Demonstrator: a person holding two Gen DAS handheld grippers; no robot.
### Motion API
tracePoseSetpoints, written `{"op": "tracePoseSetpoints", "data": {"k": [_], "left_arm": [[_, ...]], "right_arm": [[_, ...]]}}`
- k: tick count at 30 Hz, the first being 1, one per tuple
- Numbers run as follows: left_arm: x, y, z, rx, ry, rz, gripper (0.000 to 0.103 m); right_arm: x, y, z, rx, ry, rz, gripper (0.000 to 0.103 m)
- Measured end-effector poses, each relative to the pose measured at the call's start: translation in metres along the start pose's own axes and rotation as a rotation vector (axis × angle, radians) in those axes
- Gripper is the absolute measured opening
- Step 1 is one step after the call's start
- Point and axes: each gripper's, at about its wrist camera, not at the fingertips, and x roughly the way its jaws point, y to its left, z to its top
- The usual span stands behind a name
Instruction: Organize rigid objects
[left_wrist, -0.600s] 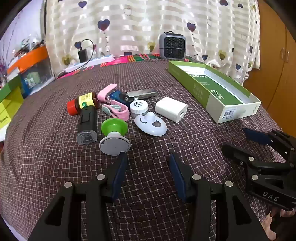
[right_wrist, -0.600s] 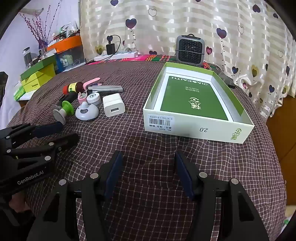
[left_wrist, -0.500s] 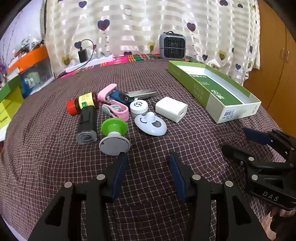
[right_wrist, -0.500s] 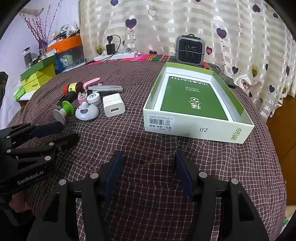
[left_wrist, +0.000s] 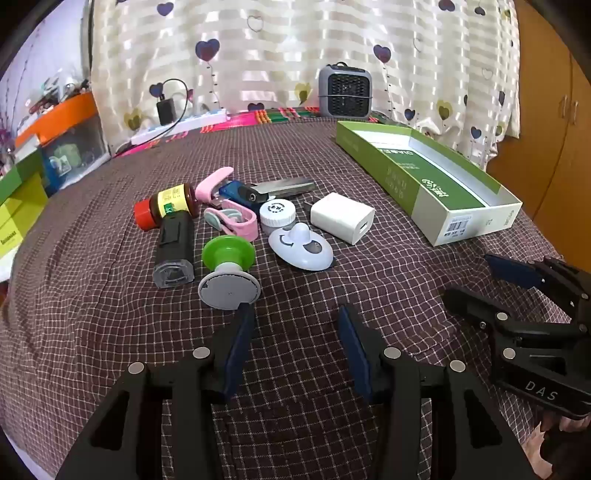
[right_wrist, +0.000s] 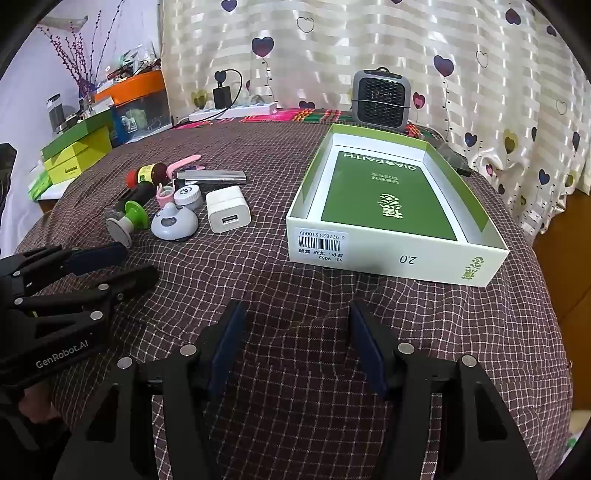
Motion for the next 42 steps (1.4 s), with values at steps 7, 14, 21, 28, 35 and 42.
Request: {"op": "tracePoseSetpoints", "data": {"k": [7,14,21,28,35,42], "left_arm": [[-0.0007,-0.0025,0.0012,-0.001,0.0,-0.001,0.047],[-0.0008,-0.0027,0.0014,-0.001,0.0,-0.001,0.047],[-0.0008,-0.0023,0.0012,-0.001,0.0,-0.001,0.047],[-0.0007,-0.0021,0.0011,-0.001,0.0,-0.001,0.047],[0.0027,-0.0006,-0.0003,0.0,0.004,-0.002,0.047],[0.0057,-0.0025,0.0022,0.003,0.009,-0.001,0.047]], "right_arm": [[0.0001,0.0001,0.0003,0.0,0.0,0.0,0.059],[0.0001,0.0001,0.0004,0.0,0.0,0.001,0.059],[0.0,0.0,0.0004,-0.001,0.0,0.001,0.059],[0.0001,-0.0002,0.0004,-0.001,0.0,0.0,0.059],[0.0005,-0.0002,-0.0001,-0.001,0.0,0.001,0.06],[0.0007,0.0012,0.0004,-0.001,0.0,0.003,0.061]]}}
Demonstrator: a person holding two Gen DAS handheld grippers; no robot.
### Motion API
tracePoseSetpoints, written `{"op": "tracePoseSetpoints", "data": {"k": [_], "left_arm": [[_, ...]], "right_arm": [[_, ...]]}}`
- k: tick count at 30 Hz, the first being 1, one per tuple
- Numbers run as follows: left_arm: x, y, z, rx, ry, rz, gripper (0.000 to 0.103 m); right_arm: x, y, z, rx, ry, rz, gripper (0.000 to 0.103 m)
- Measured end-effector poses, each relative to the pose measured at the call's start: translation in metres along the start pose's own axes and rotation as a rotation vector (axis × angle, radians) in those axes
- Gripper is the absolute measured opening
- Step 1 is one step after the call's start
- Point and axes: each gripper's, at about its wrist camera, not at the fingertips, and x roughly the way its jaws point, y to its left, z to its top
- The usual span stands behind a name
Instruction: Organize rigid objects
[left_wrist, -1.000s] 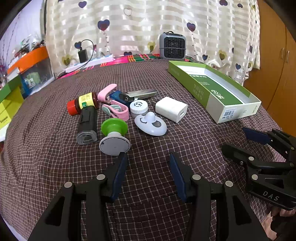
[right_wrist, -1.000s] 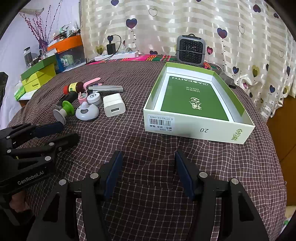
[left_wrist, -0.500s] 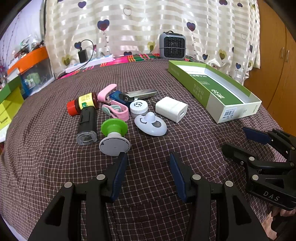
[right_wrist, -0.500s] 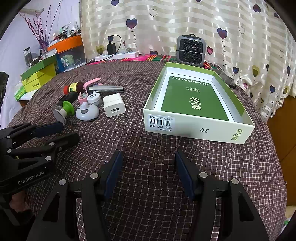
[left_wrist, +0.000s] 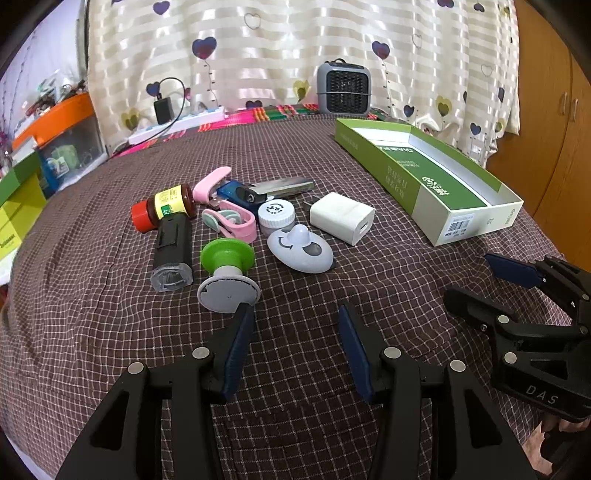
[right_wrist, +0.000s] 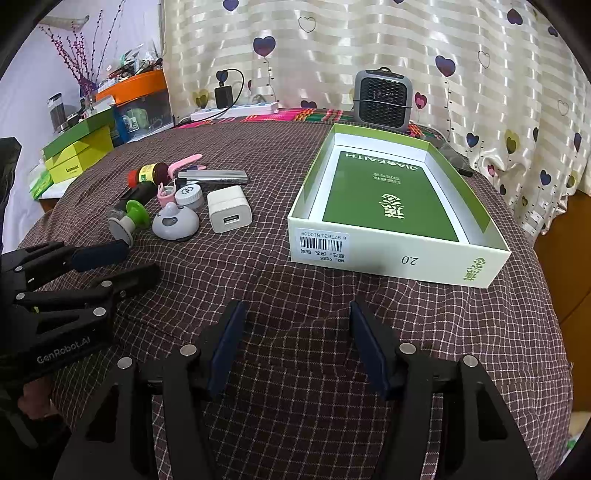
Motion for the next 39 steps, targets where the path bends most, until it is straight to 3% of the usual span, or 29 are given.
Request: {"op": "tracePoseSetpoints", "data": {"k": [39], "left_arm": [[0.0014,0.0034,0.0003,-0.001,0.002,0.008,0.047]], "right_arm": [[0.0005,0.0031,0.002,-0.001,0.001,-0.001,0.061]]}}
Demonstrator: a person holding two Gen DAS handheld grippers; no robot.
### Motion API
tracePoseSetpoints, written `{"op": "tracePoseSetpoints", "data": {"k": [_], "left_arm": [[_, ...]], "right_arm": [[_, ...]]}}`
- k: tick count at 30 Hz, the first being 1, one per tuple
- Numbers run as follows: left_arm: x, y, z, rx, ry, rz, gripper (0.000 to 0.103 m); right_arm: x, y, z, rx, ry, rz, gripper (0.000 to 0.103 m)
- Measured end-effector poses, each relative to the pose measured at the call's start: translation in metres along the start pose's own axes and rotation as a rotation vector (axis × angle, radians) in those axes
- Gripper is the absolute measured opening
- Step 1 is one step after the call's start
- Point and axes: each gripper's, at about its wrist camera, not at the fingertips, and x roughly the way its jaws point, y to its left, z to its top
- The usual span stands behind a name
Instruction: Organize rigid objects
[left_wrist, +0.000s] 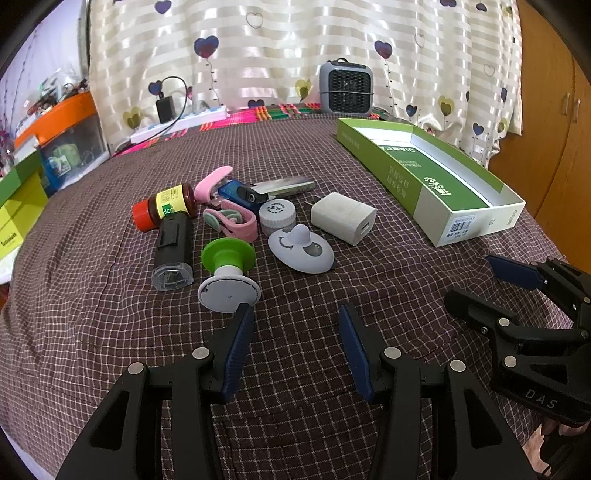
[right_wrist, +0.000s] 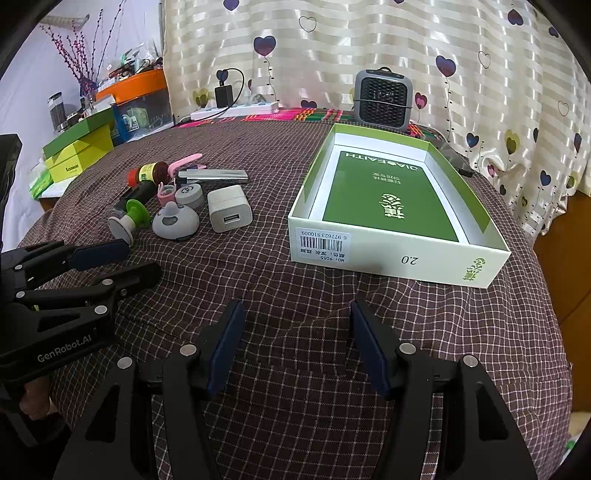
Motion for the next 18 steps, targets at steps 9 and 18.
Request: {"op": "tracePoseSetpoints", "data": {"k": [9,18], "left_arm": [[-0.0002,-0.0002,0.0007,-0.001,0.001,0.0,0.047],[-0.0012,0.0012,-0.0007,0.011,0.005,-0.004,0.047]], "right_arm": [[-0.0021,0.0017,-0.0001,0.001,0.0,-0.002,0.061],[0.0001,0.0005,-0.0002,-0.001,0.012,-0.01,0.061]]}}
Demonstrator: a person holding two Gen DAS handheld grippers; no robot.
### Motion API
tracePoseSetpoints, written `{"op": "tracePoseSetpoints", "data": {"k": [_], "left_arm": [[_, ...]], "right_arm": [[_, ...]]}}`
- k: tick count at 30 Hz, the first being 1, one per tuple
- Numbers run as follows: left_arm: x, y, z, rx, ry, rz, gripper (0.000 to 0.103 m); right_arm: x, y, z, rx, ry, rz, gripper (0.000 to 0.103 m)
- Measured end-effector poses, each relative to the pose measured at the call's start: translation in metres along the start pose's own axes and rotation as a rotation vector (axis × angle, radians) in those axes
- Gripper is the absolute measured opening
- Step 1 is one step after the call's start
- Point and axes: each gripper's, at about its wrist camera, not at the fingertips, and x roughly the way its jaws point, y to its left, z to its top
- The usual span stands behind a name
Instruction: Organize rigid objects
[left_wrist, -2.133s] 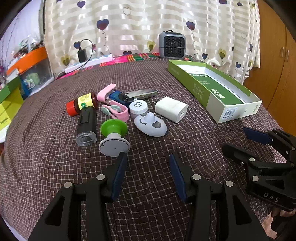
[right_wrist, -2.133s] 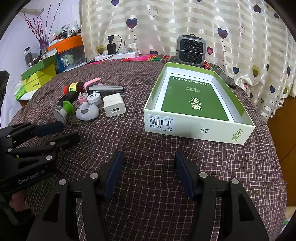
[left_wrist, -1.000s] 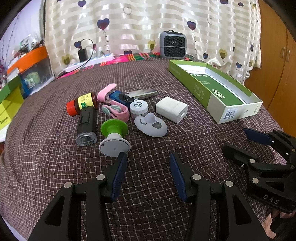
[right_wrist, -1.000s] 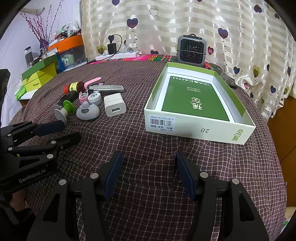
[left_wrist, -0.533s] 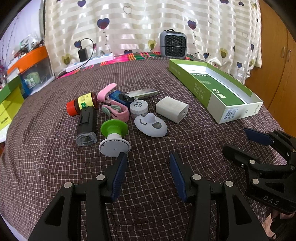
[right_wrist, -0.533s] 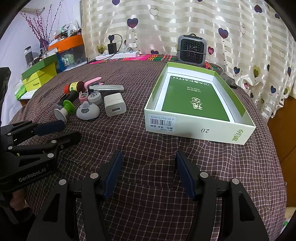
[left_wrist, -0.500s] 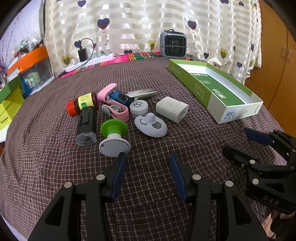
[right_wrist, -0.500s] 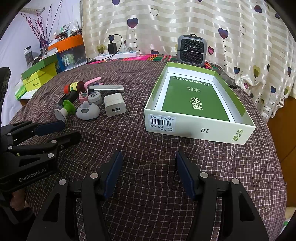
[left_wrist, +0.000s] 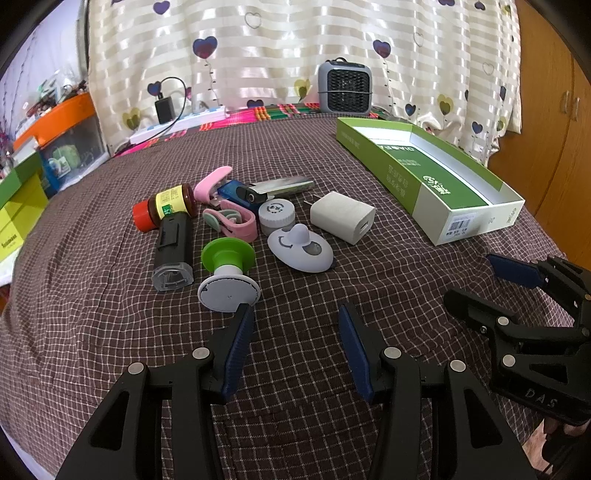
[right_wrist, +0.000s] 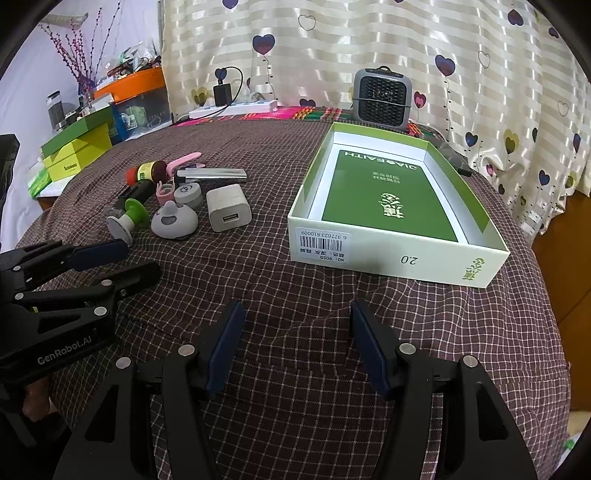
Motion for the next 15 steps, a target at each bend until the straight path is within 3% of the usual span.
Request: {"op": "tracePoseSetpoints", "data": {"k": [15], "left_arm": [[-0.015,0.044,0.008,-0.119,-0.024,-0.012,0.047]], "right_arm": [[-0.003,0.004,0.007,0.009,0.019,0.042,0.062]]}}
